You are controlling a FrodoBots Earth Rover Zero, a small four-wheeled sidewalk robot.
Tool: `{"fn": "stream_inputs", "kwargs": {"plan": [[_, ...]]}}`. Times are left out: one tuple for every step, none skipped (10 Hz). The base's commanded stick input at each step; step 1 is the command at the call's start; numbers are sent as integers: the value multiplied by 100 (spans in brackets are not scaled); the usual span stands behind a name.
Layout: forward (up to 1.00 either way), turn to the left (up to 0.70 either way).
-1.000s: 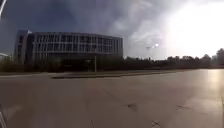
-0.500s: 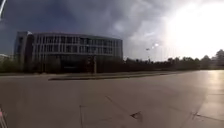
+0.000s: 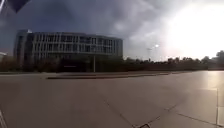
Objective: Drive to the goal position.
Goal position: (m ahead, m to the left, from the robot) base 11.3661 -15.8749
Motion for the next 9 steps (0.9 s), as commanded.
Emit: {"fn": "stream_inputs", "kwargs": {"plan": [[70, 0], [70, 0], [70, 0], [70, 0], [70, 0], [70, 0], [70, 0], [70, 0], [70, 0]]}}
